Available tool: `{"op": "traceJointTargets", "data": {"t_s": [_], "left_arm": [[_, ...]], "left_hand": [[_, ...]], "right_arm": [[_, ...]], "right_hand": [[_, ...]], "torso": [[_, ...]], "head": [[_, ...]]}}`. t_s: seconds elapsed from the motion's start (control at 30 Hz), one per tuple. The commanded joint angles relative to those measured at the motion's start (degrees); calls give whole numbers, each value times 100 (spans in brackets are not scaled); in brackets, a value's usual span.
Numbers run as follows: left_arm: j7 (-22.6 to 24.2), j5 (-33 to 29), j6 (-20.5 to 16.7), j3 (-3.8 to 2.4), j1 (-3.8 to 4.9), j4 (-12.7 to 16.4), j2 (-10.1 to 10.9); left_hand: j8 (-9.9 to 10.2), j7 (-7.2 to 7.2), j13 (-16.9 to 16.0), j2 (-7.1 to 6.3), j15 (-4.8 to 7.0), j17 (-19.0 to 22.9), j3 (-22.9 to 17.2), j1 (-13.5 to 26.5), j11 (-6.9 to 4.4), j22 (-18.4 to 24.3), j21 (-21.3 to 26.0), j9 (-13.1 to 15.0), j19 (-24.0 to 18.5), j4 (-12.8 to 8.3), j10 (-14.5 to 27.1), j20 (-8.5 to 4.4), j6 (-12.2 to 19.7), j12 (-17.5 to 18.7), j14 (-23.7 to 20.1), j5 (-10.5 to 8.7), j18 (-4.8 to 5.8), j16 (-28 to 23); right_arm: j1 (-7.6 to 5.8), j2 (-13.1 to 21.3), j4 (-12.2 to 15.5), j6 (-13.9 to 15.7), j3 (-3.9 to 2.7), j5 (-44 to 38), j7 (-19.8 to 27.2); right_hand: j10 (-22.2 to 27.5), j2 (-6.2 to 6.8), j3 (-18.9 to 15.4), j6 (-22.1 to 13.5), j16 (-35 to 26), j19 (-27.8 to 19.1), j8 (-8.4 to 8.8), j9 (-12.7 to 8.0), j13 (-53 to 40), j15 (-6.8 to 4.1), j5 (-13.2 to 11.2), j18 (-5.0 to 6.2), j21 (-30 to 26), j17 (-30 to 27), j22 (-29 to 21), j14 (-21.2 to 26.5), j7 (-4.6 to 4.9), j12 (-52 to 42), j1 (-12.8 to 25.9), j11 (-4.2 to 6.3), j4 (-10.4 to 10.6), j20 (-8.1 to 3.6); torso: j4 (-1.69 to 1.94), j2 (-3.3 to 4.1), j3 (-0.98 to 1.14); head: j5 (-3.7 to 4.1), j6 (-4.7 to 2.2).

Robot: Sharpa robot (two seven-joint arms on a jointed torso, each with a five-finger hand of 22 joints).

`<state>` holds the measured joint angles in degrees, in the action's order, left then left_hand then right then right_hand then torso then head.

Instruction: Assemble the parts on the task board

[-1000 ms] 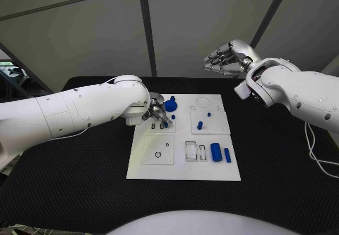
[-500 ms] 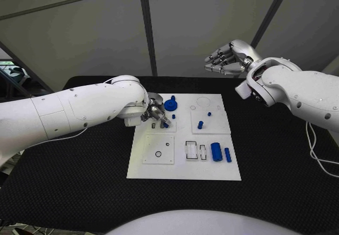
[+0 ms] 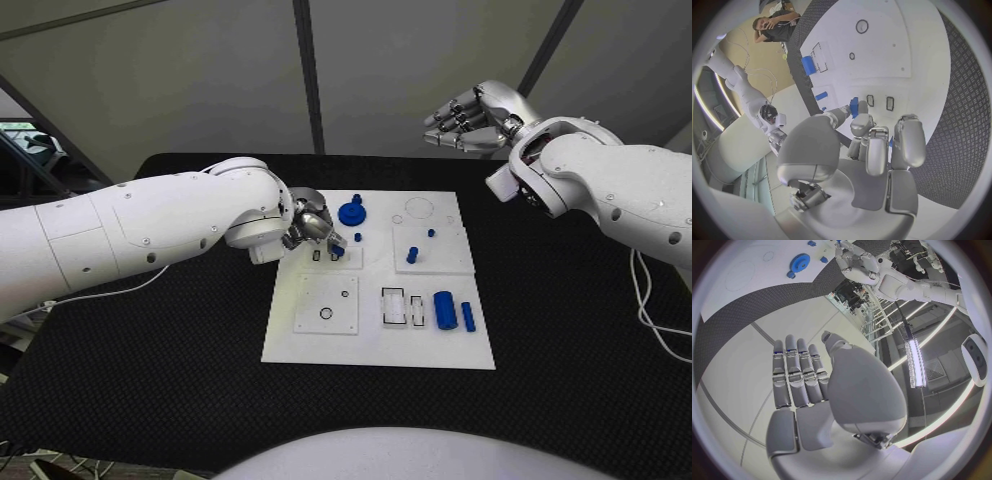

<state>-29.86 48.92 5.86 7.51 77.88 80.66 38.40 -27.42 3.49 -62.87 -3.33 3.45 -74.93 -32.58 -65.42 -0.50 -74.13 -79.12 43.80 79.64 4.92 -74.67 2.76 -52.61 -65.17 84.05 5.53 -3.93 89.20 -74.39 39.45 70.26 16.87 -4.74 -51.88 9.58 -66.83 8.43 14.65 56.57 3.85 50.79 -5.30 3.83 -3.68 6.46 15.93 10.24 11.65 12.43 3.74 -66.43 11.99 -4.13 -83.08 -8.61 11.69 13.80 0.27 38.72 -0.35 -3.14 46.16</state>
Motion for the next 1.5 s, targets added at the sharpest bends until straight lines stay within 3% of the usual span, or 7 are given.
{"op": "traceJointTargets", "data": {"t_s": [0.03, 0.27, 0.43, 0.57, 0.77, 0.97, 1.5], "left_arm": [[11, -128, -592, 0, 7, 99, 55], [-18, 269, -953, 3, -22, 211, 138], [-37, 528, -1035, 5, -49, 218, 139], [-53, 829, -1061, 6, -77, 254, 132], [-71, 1062, -1003, 8, -128, 302, 122], [-86, 1199, -917, 9, -170, 337, 101], [-126, 1536, -555, 10, -251, 331, 50]], "left_hand": [[-36, 14, -5, 0, 31, -1429, -752, 67, -5, -7, -24, 32, 43, -713, -35, -3, 35, -20, 567, -11, 22, 3], [-48, 18, 7, 9, 30, -1429, -797, 98, -2, -4, -19, 61, 40, -721, -31, -4, 46, -7, 567, -15, 20, 2], [-50, 18, 14, 10, 30, -1429, -805, 106, -1, 0, -16, 67, 38, -721, -27, -4, 49, 0, 567, -16, 19, 2], [-54, 19, 22, 10, 29, -1429, -814, 116, 0, 4, -12, 75, 34, -723, -23, -3, 52, 7, 567, -17, 18, 2], [-56, 20, 27, 9, 29, -1430, -825, 124, 0, 9, -7, 83, 31, -727, -19, -3, 58, 13, 567, -18, 17, 3], [-56, 20, 27, 9, 29, -1430, -825, 124, 0, 9, -7, 83, 31, -728, -19, -3, 58, 13, 567, -18, 17, 3], [-65, 21, 47, -3, 28, -1427, -854, 146, 2, 17, 2, 110, 24, -751, -4, -3, 76, 34, 566, -22, 14, 0]], "right_arm": [[-14, 6, -2, -17, -5, -13, 33], [-14, 15, -9, -16, -5, -13, 25], [-15, 11, -8, -10, -5, -13, 12], [-15, 11, -8, -8, -5, -13, 5], [-15, 10, -6, -10, -5, -13, 3], [-15, 2, -9, -17, -5, -13, 5], [-15, -16, -11, -38, -5, -13, 4]], "right_hand": [[54, 0, -8, -7, -21, -6, 29, 1, 2, -1, 24, 32, -30, -5, -8, 31, 24, 30, 49, 0, -26, 37], [56, -2, -10, -7, -19, -6, 32, 1, 1, 0, 29, 32, -37, -11, -7, 34, 26, 29, 56, -2, -28, 39], [58, -3, -14, -7, -18, -6, 34, 2, 0, 2, 32, 33, -44, -16, -7, 36, 28, 27, 66, -4, -27, 41], [58, -3, -14, -7, -18, -6, 34, 2, 0, 2, 32, 33, -44, -16, -7, 36, 28, 27, 66, -4, -27, 41], [61, -2, -21, -7, -16, -6, 37, 2, 0, 4, 33, 34, -52, -22, -6, 38, 29, 26, 79, -6, -27, 43], [61, -2, -21, -7, -16, -6, 37, 2, 0, 4, 33, 34, -52, -22, -6, 38, 29, 26, 79, -6, -27, 43], [61, -2, -21, -7, -16, -6, 37, 2, 0, 4, 33, 34, -52, -22, -6, 38, 29, 26, 79, -6, -27, 43]], "torso": [[15, 5, 0], [41, 8, 10], [28, 8, 16], [31, 7, 4], [27, 10, 13], [27, 12, 4], [29, 14, 5]], "head": [[-5, 4], [-12, 21], [-27, 44], [-36, 46], [-44, 54], [-39, 57], [-36, 89]]}}
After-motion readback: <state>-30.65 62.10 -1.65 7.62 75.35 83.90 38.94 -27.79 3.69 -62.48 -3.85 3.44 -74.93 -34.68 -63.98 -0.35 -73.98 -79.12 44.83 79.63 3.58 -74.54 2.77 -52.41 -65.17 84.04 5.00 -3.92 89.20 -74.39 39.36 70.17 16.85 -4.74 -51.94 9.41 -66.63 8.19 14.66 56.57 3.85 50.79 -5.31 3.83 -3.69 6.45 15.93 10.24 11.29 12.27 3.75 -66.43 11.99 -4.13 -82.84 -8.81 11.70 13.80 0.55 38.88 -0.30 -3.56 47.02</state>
